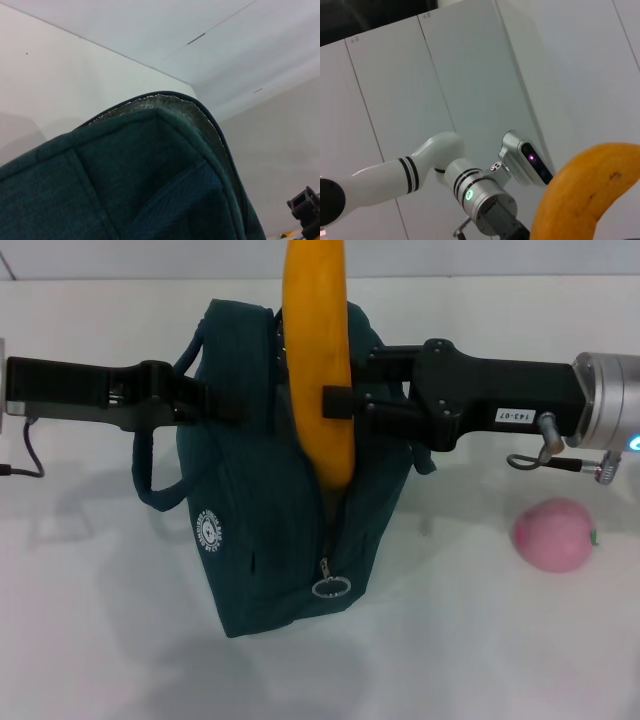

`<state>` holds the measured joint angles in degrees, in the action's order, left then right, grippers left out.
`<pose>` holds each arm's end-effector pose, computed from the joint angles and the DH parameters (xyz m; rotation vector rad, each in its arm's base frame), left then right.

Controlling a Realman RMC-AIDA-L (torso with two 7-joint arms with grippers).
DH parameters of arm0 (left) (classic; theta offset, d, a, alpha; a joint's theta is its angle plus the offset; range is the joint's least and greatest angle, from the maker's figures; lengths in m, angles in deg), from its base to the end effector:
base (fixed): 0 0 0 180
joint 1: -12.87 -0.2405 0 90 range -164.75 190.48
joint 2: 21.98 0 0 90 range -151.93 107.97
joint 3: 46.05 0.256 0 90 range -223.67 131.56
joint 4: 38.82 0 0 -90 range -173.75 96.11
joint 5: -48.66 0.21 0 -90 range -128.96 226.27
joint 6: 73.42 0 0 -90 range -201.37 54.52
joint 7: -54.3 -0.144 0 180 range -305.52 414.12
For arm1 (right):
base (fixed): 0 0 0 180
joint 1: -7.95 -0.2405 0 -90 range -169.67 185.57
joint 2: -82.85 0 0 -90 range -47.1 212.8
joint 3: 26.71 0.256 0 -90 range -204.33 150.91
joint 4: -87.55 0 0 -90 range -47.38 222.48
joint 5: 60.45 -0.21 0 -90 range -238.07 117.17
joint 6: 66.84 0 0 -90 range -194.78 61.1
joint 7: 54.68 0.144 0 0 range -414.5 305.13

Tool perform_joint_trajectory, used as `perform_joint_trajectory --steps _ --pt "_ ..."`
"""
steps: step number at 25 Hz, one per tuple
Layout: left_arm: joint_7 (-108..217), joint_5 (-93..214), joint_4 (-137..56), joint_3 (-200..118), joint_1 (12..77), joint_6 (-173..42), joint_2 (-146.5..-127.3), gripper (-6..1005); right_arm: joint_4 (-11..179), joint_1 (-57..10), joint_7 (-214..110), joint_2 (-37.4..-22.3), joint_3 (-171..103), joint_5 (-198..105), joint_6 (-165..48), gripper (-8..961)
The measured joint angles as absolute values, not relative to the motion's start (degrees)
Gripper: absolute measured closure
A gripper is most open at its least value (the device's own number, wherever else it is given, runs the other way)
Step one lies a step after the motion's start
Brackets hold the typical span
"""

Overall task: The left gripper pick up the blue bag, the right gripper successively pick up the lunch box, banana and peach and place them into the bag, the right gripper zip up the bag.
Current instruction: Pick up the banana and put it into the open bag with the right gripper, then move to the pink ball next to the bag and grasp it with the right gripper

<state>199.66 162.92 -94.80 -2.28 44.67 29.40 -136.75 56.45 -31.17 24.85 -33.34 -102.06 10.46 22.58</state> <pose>-0.2187 0.3382 0.0667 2.4904 1.7405 0.6454 0.1422 0.3465 -0.0259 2.8310 -0.3920 -1.2352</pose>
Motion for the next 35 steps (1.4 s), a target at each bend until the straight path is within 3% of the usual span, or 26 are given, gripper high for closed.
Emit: perform_joint_trajectory --steps 11,16,21,27,32,35 --pt "199.59 162.9 -94.8 -2.28 44.84 29.58 -136.94 965 56.63 -31.17 24.46 -33.33 -104.83 8.85 20.67 551" --pt "199.58 162.9 -94.8 -2.29 44.77 29.58 -136.96 965 57.14 -31.16 24.43 -33.34 -104.9 8.59 20.16 410" --pt "199.58 162.9 -94.8 -2.28 44.71 29.58 -137.02 965 57.15 -30.94 24.39 -33.34 -104.94 7.61 19.97 188" --pt "199.66 162.91 -94.8 -2.29 44.54 29.62 -137.03 966 56.93 -30.18 24.34 -32.92 -102.7 6.81 19.58 183" --pt "199.61 162.91 -94.8 -2.29 44.47 29.66 -137.0 966 55.95 -29.94 24.83 -31.1 -101.27 7.38 19.36 185" --pt "199.59 162.91 -94.8 -2.29 44.41 29.67 -136.96 966 52.76 -28.86 26.86 -28.24 -101.23 8.73 18.83 189"
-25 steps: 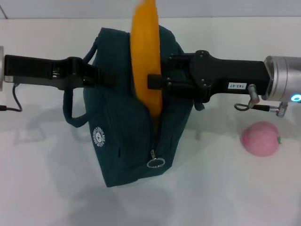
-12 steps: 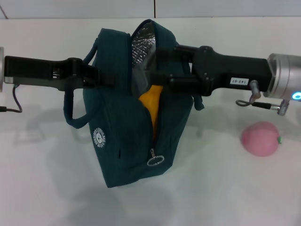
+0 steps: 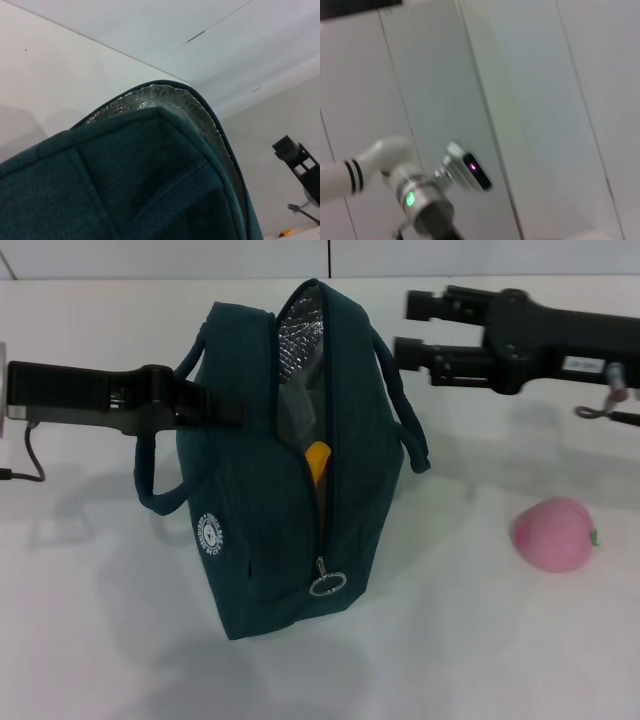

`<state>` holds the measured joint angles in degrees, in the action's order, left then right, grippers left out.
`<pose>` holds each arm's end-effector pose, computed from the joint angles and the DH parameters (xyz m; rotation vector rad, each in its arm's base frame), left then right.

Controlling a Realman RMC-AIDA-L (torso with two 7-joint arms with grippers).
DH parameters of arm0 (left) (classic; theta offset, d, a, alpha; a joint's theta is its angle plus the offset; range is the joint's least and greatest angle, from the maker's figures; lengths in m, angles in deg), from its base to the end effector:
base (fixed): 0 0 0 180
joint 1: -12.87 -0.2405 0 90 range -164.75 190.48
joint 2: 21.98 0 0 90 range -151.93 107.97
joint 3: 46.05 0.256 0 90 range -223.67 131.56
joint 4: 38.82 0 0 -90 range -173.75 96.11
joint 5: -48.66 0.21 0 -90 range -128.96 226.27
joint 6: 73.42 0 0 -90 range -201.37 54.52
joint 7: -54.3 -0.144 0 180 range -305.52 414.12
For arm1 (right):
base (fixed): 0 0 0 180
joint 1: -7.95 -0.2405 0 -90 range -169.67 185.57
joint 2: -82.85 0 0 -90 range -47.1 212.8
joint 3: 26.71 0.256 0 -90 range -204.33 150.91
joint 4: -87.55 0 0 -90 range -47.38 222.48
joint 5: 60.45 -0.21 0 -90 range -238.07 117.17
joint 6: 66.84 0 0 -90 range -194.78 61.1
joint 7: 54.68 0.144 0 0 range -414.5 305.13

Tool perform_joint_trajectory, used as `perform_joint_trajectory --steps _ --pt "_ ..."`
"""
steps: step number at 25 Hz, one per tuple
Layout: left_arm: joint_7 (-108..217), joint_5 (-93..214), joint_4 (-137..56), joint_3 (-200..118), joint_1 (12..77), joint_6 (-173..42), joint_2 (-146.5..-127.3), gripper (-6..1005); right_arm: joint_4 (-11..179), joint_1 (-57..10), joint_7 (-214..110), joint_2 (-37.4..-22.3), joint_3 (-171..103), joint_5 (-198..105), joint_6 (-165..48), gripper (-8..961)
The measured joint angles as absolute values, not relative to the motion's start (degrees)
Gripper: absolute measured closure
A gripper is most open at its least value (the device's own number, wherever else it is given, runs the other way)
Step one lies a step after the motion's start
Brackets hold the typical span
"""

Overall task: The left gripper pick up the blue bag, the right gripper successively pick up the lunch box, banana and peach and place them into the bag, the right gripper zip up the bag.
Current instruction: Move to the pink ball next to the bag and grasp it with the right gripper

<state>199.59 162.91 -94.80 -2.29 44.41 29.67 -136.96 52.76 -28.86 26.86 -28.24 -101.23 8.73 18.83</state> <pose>-0.2195 0.3362 0.0653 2.4825 1.7406 0.6445 0.1622 0.3683 0.0147 -2.7709 0.3993 1.1530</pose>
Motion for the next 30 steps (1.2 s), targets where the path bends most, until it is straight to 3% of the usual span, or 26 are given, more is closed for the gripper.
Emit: perform_joint_trajectory --steps 3,6,12,17,19,30 --pt "199.58 162.91 -94.8 -2.29 44.4 29.67 -136.95 966 47.62 -27.68 31.55 -25.45 -100.98 13.58 17.95 191" --pt "199.58 162.91 -94.8 -2.29 44.37 29.65 -136.89 966 40.23 -26.36 38.33 -23.82 -98.91 22.56 17.65 193" --pt "199.51 162.92 -94.8 -2.29 44.33 29.62 -136.84 966 26.59 -25.79 53.74 -24.23 -91.25 44.98 23.1 194" --pt "199.49 162.92 -94.8 -2.29 44.64 29.58 -136.84 966 21.49 -30.32 65.62 -24.03 -89.93 60.23 31.26 195" --pt "199.49 162.92 -94.8 -2.29 44.77 29.58 -136.85 966 19.99 -31.99 68.38 -24.45 -89.99 65.52 33.85 196" --pt "199.49 162.82 -94.8 -2.29 44.7 29.58 -136.85 966 18.37 -39.36 73.38 -31.39 -90.8 89.22 40.29 198"
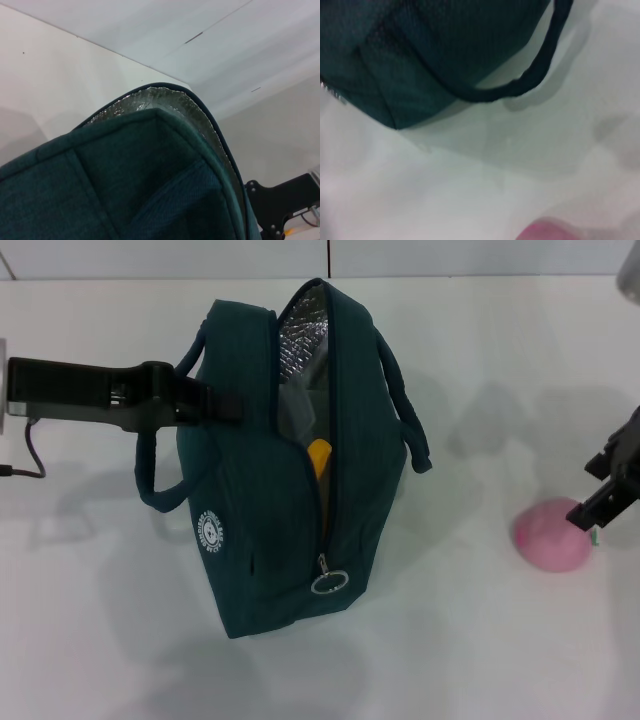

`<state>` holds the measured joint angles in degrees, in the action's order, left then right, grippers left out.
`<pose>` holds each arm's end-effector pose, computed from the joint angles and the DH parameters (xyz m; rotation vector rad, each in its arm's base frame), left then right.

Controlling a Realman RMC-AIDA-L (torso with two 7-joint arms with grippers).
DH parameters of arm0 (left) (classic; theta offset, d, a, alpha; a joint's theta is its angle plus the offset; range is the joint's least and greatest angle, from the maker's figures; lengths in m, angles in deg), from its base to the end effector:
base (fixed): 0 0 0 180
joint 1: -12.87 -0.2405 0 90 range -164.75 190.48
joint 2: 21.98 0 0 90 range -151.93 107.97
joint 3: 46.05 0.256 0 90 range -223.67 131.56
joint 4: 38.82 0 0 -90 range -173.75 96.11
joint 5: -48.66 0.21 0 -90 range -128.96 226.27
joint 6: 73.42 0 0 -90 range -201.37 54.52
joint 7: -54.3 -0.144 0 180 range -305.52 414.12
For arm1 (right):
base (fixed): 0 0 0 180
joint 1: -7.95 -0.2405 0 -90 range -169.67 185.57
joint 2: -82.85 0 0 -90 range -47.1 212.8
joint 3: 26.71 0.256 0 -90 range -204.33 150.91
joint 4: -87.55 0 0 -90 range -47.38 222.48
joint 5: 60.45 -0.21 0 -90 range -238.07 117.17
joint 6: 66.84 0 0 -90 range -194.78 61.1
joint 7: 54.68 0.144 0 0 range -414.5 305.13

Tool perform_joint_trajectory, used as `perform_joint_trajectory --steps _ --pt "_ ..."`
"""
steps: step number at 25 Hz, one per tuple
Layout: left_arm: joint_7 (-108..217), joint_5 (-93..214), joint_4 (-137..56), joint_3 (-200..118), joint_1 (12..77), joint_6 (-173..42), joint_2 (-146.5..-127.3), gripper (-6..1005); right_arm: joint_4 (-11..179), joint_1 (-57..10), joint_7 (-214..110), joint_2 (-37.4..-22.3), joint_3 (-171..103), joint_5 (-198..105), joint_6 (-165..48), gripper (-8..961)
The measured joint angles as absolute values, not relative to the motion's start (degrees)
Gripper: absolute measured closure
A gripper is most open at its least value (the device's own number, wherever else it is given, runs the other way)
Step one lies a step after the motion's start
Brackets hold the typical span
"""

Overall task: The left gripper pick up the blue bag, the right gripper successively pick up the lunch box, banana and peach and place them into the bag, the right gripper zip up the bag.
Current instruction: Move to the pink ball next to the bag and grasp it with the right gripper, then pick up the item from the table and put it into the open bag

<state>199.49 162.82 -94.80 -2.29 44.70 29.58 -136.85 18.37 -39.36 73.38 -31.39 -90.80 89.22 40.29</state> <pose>-0.2179 0.3378 0.0661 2.4902 1.7325 0.6466 0.1623 0.3725 0.0540 -2.8344 0.7132 -0.6481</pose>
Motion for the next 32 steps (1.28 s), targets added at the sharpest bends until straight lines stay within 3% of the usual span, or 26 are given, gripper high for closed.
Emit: perform_joint_trajectory --steps 4,24,30,32 --pt "199.5 162.81 -94.8 -2.28 44.57 29.58 -136.91 966 19.11 -39.66 73.43 -32.4 -93.19 91.23 39.79 199" --pt "199.5 162.82 -94.8 -2.28 44.78 29.67 -137.02 965 27.64 -39.99 73.86 -32.9 -100.36 91.16 30.09 203" --pt "199.5 162.82 -94.8 -2.29 44.84 29.67 -137.03 965 27.45 -40.02 73.87 -32.74 -100.48 90.68 29.95 346" --pt "199.5 162.82 -94.8 -2.29 44.85 29.67 -137.01 965 27.24 -40.03 73.87 -32.72 -99.93 90.61 30.02 443"
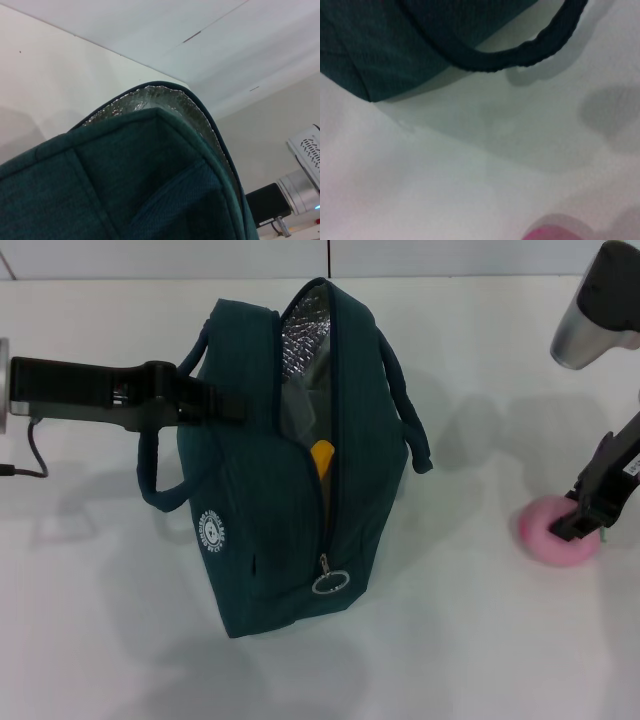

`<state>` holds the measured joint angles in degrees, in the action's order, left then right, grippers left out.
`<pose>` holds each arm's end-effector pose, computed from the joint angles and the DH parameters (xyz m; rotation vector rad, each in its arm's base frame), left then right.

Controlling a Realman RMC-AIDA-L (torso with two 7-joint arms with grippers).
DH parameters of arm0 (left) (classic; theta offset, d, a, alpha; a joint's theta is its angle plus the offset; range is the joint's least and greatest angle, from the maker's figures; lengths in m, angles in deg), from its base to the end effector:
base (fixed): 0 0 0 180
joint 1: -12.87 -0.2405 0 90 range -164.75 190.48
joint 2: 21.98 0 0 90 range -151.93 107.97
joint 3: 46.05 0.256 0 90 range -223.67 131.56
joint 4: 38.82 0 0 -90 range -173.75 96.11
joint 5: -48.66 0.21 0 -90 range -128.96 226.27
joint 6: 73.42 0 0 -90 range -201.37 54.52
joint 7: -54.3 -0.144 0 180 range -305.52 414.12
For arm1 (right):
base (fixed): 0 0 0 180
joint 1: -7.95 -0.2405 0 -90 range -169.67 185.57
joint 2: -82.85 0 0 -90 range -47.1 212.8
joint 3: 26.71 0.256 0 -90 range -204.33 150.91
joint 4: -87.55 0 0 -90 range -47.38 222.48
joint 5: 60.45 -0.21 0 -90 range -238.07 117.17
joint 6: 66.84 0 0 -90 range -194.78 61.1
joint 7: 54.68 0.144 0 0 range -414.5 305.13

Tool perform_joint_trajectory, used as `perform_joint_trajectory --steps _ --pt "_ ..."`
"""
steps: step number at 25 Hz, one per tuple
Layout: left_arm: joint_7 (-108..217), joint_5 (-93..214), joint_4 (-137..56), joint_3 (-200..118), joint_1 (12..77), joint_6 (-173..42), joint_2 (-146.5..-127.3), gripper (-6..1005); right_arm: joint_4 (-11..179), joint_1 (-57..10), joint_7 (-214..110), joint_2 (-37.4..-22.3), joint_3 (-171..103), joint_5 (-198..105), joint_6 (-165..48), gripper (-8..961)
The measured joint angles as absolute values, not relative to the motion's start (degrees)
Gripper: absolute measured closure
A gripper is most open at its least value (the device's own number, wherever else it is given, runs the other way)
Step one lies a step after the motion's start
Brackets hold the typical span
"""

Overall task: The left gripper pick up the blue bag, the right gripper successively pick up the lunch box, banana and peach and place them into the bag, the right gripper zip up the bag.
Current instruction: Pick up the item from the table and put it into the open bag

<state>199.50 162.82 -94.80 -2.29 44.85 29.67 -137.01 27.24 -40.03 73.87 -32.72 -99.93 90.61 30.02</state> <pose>-0.2166 0.3379 0.0651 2.4883 1.7271 0.6465 0.1776 0.3779 0.0096 -2.8182 0.6603 -0.7825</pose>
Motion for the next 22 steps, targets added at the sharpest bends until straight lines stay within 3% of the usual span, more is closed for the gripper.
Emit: perform_joint_trajectory --steps 3,9,18,21,22 --pt "199.5 162.82 -94.8 -2.29 44.8 29.67 -137.02 965 26.8 -40.04 73.88 -32.64 -98.77 90.55 30.8 589" --pt "199.36 162.82 -94.8 -2.28 44.6 29.67 -137.03 966 23.06 -40.02 73.63 -32.43 -88.47 88.86 33.41 742" --pt "199.35 162.25 -94.8 -2.28 44.43 30.0 -137.03 966 15.75 -33.46 63.81 -31.22 -74.07 56.42 31.69 804" --pt "199.36 161.51 -94.8 -2.17 44.32 30.06 -137.05 966 16.21 -32.57 60.12 -31.64 -74.44 51.22 30.94 820" --pt "199.36 161.44 -94.8 -2.11 44.31 30.07 -137.09 966 17.79 -32.18 55.21 -32.71 -75.67 46.42 30.18 826"
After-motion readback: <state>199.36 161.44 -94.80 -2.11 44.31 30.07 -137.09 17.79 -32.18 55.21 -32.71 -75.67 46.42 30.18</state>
